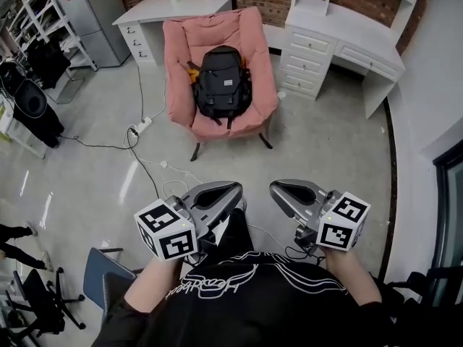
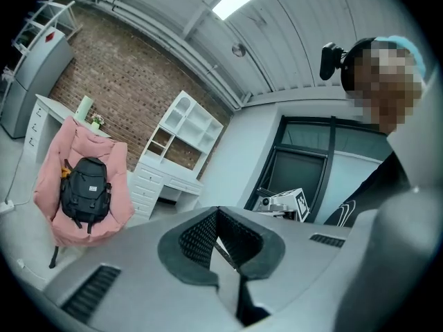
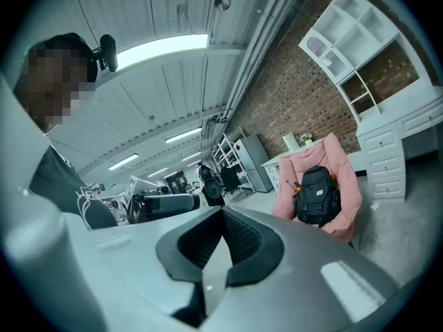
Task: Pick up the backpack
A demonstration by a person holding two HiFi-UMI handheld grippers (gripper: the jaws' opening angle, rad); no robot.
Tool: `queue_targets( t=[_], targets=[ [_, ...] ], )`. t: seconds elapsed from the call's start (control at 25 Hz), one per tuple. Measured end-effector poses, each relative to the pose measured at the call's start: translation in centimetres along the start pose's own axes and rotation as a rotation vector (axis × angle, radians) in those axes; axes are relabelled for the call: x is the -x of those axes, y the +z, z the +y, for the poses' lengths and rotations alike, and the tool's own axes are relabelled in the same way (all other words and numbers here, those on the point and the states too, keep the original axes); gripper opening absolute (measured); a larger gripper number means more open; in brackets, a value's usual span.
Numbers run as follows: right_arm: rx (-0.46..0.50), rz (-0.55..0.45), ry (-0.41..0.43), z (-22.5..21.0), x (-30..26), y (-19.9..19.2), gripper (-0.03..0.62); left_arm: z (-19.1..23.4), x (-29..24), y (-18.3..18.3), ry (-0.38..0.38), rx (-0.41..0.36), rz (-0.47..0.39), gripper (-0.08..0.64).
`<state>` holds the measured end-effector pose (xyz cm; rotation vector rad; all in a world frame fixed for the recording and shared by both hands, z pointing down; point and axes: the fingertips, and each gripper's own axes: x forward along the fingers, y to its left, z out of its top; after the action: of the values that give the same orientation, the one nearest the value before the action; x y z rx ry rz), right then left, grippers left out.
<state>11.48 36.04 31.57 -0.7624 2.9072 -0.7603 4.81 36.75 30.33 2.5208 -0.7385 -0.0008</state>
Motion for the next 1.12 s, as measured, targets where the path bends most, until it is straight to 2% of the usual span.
queue_targets(
  t=[0.16, 0.32, 0.6, 0.8, 0.88, 1.12],
  targets=[
    [-0.021, 0.006, -0.017, -3.9, -3.1, 1.7, 0.006, 4.3, -2.4, 2.3, -0.01, -0.001, 0.017, 0.002],
    [-0.049, 0.031, -0.032, -8.3, -7.1, 3.7, 0.006, 9.8, -4.4, 5.1, -0.013, 0.029, 0.026, 0.002],
    [-0.089, 0.074, -0.033, -17.8, -15.6, 8.4, 0.006, 22.1, -8.4, 10.3, 0.011, 0.082, 0.043, 0.002],
    [-0.104, 0.068, -0.027, -24.2, -21.4, 11.7, 0.006, 30.6, -10.5, 13.5, 0.027, 0.124, 0.05, 0.002],
    [-0.108, 0.065, -0.025, -25.9, -22.8, 12.3, 0.014, 32.9, -11.2, 14.7, 0.021, 0.144, 0.051, 0.002],
    [-0.118, 0.086, -0.033, -29.5, -25.0, 12.4, 0.058, 38.6, -12.1, 15.7, 0.086, 0.155, 0.056, 0.011]
  ],
)
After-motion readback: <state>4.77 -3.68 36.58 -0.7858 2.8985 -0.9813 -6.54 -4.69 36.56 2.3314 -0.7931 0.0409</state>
